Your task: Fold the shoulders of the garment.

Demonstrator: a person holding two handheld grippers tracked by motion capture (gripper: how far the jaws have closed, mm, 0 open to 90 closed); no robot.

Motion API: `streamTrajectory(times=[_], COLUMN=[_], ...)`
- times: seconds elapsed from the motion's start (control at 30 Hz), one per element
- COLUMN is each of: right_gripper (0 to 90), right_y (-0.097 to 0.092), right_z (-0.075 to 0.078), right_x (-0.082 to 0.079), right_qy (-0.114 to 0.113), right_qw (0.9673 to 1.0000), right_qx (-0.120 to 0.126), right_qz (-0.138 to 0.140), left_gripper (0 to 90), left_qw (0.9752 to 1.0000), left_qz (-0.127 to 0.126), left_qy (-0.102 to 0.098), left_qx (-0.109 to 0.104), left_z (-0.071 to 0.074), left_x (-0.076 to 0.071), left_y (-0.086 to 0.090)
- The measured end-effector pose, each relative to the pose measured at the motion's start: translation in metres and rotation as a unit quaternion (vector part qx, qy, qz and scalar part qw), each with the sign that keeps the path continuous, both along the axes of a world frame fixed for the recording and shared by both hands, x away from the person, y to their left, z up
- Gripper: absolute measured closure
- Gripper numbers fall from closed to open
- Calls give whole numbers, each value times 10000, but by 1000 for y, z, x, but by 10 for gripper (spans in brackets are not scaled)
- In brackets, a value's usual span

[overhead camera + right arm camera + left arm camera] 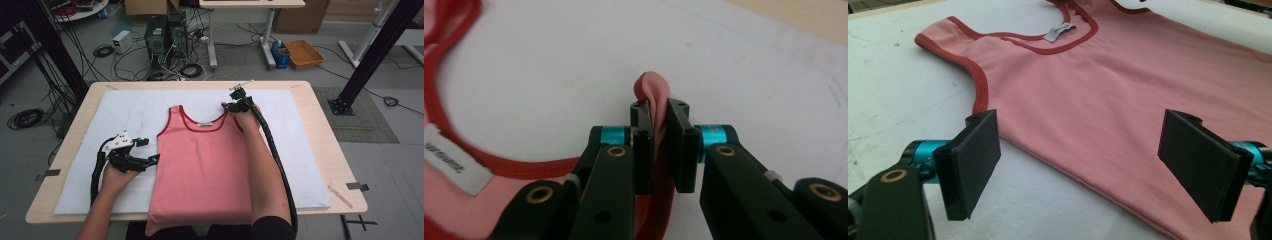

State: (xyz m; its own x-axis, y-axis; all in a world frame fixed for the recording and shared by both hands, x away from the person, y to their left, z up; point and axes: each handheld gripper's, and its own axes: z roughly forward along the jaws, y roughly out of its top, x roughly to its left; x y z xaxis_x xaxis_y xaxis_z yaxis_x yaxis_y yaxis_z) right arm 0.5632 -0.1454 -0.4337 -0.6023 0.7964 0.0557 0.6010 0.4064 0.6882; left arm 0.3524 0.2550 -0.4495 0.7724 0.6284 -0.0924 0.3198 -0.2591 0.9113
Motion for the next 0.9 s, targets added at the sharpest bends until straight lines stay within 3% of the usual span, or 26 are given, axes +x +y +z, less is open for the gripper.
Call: streamTrajectory(times=[0.23, 0.37, 0.6, 0.73, 0.9], right_gripper=[825, 828, 828, 828, 827], right_y=[-6, -10, -6, -5, -7], right_z=[18, 28, 34, 34, 34], right_x=[-19, -35, -69, -87, -110], right_qy=[-297, -435, -656, -781, -871], right_qw=[9991, 9972, 9938, 9925, 9904], right_qx=[212, 475, 526, 444, 555], right_qz=[214, 388, 726, 828, 924], left_gripper=[172, 172, 172, 172, 172], left_qw=[10000, 10000, 10000, 10000, 10000], left_qz=[10, 17, 25, 38, 39], left_qy=[-22, -21, -36, -14, -23], left_qx=[31, 41, 50, 24, 38], left_z=[0, 0, 0, 0, 0], left_x=[0, 0, 0, 0, 0], left_y=[-1, -1, -1, -1, -1])
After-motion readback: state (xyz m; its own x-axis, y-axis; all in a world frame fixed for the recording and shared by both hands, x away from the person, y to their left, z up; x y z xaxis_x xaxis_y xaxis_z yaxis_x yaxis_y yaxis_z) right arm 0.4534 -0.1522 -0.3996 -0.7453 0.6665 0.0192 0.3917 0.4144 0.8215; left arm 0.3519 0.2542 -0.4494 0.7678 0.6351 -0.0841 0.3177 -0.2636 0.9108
